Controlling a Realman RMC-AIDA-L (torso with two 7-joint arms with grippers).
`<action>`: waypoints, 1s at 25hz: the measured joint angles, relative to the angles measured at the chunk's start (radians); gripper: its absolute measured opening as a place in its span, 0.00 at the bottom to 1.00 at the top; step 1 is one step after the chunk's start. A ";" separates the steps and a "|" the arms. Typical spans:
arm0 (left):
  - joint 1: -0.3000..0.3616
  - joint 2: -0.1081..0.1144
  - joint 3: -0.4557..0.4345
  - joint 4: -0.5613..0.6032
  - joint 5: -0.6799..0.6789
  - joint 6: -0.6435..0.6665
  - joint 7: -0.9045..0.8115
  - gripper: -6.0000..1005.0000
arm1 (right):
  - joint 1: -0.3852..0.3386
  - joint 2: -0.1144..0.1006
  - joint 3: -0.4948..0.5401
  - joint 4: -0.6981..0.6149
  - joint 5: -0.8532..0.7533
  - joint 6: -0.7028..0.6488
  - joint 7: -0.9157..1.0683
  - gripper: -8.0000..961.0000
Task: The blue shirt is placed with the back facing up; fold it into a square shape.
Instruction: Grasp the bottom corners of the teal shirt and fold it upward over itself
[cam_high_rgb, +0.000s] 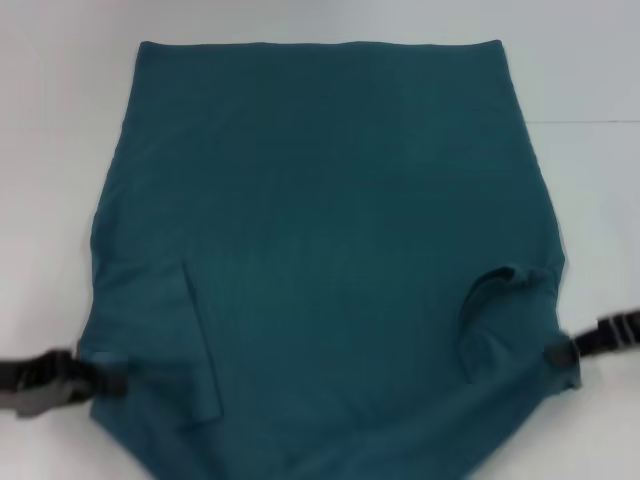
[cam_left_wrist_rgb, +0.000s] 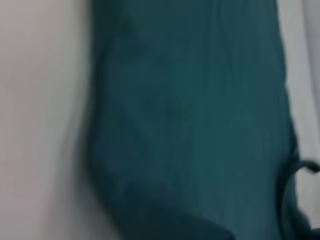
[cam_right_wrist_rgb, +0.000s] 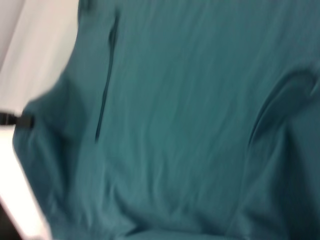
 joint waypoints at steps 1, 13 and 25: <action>-0.013 0.002 0.000 -0.010 -0.010 -0.013 -0.007 0.03 | 0.004 -0.002 0.023 0.000 0.004 0.018 0.004 0.05; -0.188 0.047 0.019 -0.092 -0.022 -0.308 -0.184 0.03 | 0.022 -0.032 0.074 0.001 0.103 0.256 0.090 0.05; -0.299 0.031 0.148 -0.174 -0.021 -0.630 -0.238 0.03 | 0.091 0.024 -0.016 0.011 0.137 0.606 0.115 0.05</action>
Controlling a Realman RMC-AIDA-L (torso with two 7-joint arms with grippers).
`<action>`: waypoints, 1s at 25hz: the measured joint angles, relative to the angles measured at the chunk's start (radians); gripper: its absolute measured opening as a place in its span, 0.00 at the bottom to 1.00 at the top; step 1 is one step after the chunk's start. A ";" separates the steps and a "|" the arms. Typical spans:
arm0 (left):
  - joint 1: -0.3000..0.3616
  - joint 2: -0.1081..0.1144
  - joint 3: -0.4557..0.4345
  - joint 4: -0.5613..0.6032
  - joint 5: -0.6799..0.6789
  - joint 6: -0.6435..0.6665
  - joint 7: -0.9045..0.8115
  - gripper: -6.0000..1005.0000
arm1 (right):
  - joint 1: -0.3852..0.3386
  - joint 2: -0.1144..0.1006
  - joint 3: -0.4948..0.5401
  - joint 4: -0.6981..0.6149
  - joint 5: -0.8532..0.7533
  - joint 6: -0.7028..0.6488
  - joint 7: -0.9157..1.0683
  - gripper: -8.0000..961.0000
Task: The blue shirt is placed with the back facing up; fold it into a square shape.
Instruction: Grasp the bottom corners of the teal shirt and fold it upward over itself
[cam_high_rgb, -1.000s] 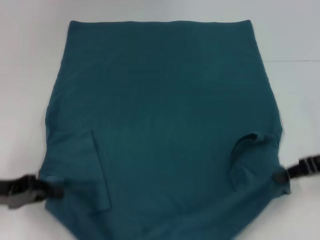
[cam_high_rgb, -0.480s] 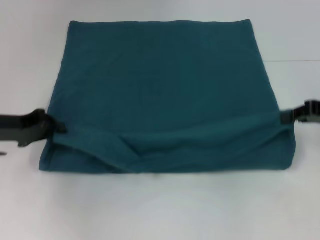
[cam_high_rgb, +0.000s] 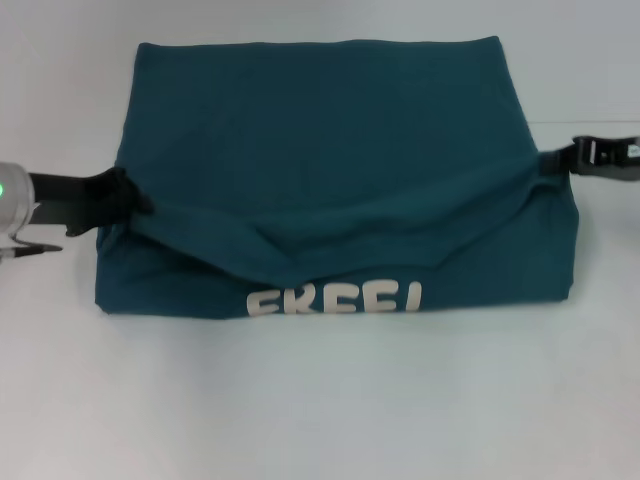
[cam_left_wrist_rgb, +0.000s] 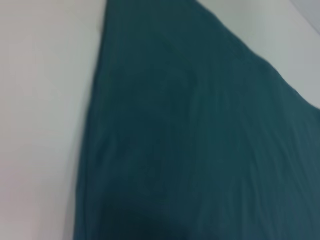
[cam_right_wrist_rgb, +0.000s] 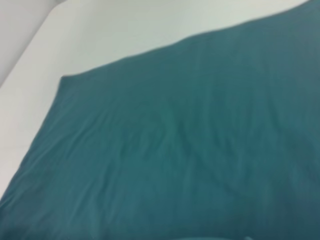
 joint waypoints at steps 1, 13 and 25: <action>-0.007 -0.004 0.011 -0.004 0.000 -0.031 -0.004 0.03 | 0.005 0.006 -0.010 0.001 0.000 0.029 0.000 0.05; -0.089 -0.024 0.055 -0.025 0.000 -0.248 -0.012 0.03 | 0.098 0.023 -0.109 0.083 -0.004 0.347 0.002 0.06; -0.135 -0.027 0.122 -0.136 0.001 -0.467 -0.010 0.03 | 0.155 0.030 -0.233 0.209 -0.004 0.585 -0.008 0.10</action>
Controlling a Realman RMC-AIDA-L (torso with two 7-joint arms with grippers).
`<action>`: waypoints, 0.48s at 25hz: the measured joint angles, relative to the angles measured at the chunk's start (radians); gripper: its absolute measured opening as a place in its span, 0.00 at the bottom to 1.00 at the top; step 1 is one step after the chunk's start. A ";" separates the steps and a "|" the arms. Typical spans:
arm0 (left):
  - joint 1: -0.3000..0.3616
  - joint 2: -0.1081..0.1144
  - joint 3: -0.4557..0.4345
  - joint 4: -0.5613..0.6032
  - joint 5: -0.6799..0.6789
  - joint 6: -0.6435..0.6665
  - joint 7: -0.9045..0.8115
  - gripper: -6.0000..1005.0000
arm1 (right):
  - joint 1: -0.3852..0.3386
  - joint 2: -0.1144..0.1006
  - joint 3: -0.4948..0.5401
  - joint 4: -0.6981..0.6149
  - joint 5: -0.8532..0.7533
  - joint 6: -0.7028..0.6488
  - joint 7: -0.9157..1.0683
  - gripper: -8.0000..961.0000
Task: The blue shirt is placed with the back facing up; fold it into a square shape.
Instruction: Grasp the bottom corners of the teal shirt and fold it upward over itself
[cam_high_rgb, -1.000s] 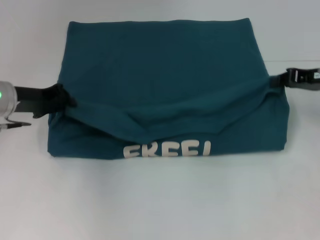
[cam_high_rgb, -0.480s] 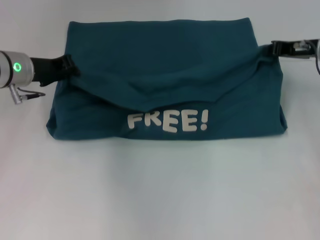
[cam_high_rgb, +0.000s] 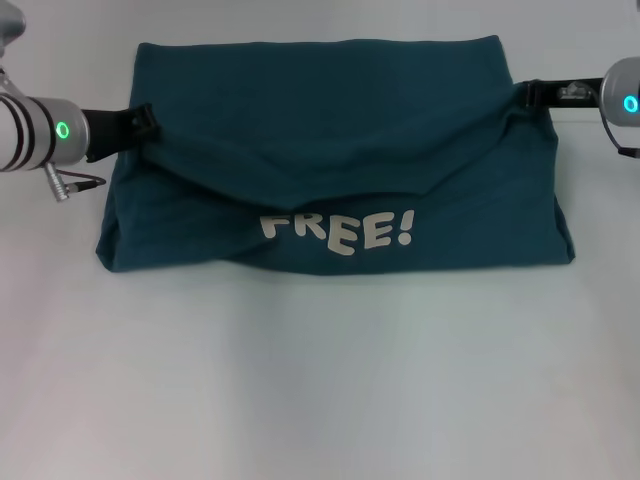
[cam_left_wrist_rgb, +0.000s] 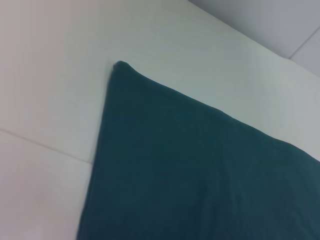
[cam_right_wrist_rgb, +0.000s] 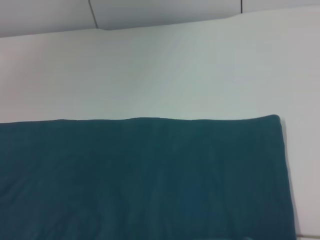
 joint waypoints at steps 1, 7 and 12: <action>-0.002 -0.001 0.001 -0.005 0.000 -0.012 0.000 0.03 | 0.002 0.001 -0.004 0.003 0.000 0.007 -0.001 0.10; -0.009 -0.003 0.001 -0.001 -0.006 -0.027 0.000 0.03 | 0.018 0.001 -0.010 -0.001 0.000 0.020 -0.002 0.12; -0.013 -0.002 0.001 -0.002 -0.006 -0.050 0.000 0.03 | 0.031 0.000 -0.023 0.002 0.000 0.033 -0.005 0.13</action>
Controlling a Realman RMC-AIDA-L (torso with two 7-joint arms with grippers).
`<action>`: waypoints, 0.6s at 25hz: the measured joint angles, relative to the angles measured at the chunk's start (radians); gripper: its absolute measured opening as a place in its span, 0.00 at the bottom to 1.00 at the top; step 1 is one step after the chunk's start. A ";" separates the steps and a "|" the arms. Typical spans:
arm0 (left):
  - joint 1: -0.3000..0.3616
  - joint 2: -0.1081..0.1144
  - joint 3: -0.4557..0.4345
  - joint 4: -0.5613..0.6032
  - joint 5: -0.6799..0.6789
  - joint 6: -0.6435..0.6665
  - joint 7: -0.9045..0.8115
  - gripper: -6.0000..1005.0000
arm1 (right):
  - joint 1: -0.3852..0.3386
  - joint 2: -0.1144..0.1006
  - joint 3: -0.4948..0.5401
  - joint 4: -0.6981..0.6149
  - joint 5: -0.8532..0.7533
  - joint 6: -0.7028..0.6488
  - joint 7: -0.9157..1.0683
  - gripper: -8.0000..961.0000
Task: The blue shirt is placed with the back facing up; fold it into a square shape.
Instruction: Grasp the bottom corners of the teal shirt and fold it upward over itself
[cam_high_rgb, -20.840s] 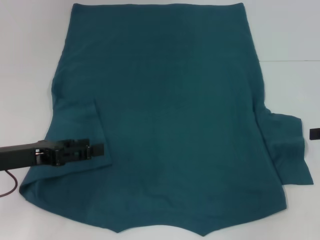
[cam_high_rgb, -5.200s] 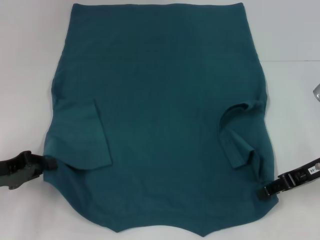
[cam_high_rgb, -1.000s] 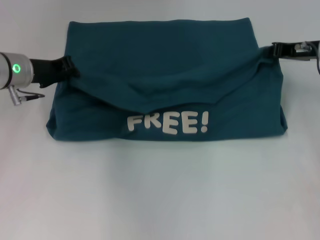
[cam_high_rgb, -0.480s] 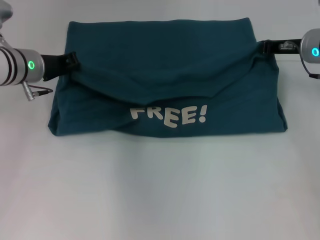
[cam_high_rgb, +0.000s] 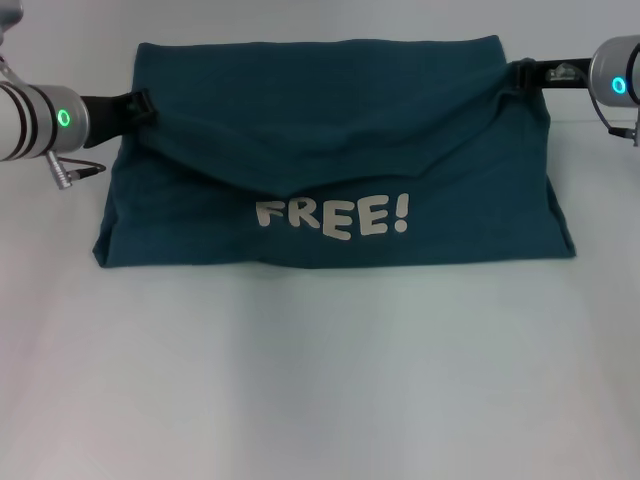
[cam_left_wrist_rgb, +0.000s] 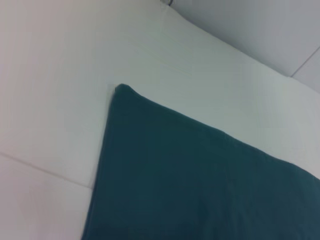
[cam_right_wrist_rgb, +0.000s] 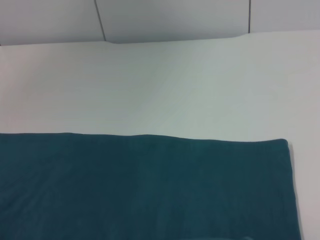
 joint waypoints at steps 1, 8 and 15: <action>-0.001 0.000 0.000 -0.002 0.002 -0.004 0.000 0.03 | 0.000 0.002 -0.010 0.002 0.000 0.008 0.000 0.13; -0.005 -0.006 0.004 -0.003 0.005 -0.014 0.008 0.03 | 0.009 0.005 -0.041 0.031 0.000 0.039 -0.001 0.15; -0.011 -0.009 0.033 -0.004 0.002 -0.028 0.009 0.05 | -0.003 0.005 -0.039 0.033 0.000 0.040 0.007 0.17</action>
